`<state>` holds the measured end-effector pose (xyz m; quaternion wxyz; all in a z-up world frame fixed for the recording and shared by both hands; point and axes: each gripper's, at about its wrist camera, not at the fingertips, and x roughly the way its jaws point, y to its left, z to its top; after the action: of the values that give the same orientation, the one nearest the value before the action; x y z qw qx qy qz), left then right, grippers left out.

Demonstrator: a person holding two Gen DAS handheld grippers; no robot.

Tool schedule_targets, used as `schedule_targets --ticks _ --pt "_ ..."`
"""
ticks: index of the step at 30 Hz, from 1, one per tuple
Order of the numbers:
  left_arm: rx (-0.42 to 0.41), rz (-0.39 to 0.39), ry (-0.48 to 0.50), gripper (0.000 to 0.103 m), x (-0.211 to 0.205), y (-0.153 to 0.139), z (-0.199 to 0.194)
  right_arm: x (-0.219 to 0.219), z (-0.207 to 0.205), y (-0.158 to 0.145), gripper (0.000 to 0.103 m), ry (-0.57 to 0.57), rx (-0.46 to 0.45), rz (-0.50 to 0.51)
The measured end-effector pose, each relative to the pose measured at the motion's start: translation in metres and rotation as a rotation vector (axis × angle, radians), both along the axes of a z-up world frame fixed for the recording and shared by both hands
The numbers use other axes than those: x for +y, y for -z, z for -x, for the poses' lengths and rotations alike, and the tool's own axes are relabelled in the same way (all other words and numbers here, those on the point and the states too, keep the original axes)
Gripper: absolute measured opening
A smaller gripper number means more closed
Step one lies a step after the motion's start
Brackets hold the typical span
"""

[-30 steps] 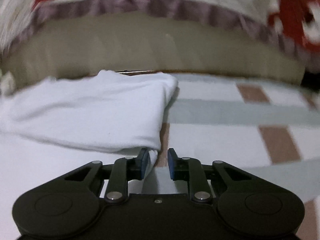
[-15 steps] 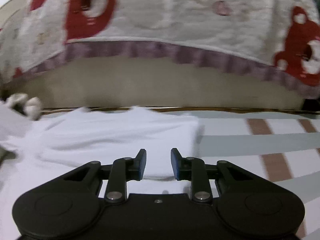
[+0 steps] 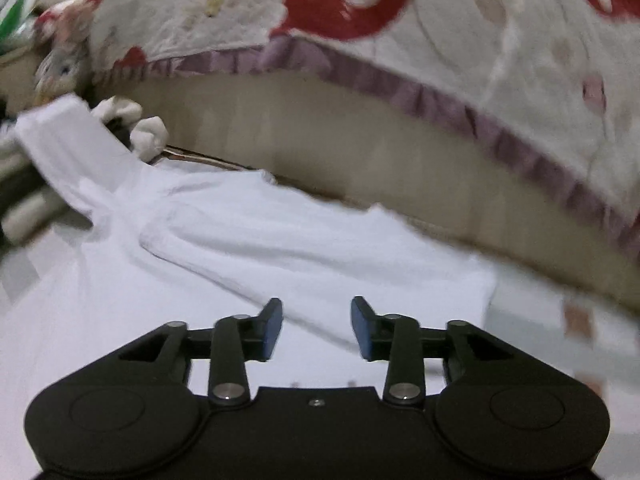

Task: Fold clothes

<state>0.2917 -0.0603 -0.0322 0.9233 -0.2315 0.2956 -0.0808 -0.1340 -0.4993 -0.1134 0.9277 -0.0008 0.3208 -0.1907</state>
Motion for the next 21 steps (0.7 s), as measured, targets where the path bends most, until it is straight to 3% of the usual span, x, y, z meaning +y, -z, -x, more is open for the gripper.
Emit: schedule_targets --ticks 3,6,9,11,13,15,19,21 --pt "-0.104 -0.064 0.028 0.002 -0.012 -0.011 0.020 -0.007 0.013 0.001 0.044 0.018 0.042 0.022" --pt "-0.290 -0.139 0.159 0.002 -0.047 -0.048 0.054 -0.010 0.031 0.003 0.038 -0.063 0.051 -0.044" --pt "-0.401 -0.068 0.323 0.002 -0.083 -0.074 0.096 -0.007 0.037 0.012 0.038 -0.067 0.060 -0.080" --pt "-0.415 -0.012 0.454 0.002 -0.111 -0.076 0.127 -0.007 0.032 0.018 0.038 -0.048 0.062 -0.129" --pt "-0.360 0.031 0.621 0.002 -0.150 -0.060 0.156 -0.005 0.025 0.022 0.038 -0.055 0.060 -0.166" --pt "-0.283 0.035 0.722 0.004 -0.185 -0.032 0.180 0.003 0.016 0.023 0.038 -0.081 0.065 -0.166" --pt "-0.028 -0.072 0.880 0.007 -0.242 0.047 0.207 0.018 0.000 0.027 0.039 -0.140 0.090 -0.170" --pt "0.087 -0.100 0.921 0.007 -0.245 0.071 0.211 0.022 -0.008 0.032 0.039 -0.153 0.108 -0.191"
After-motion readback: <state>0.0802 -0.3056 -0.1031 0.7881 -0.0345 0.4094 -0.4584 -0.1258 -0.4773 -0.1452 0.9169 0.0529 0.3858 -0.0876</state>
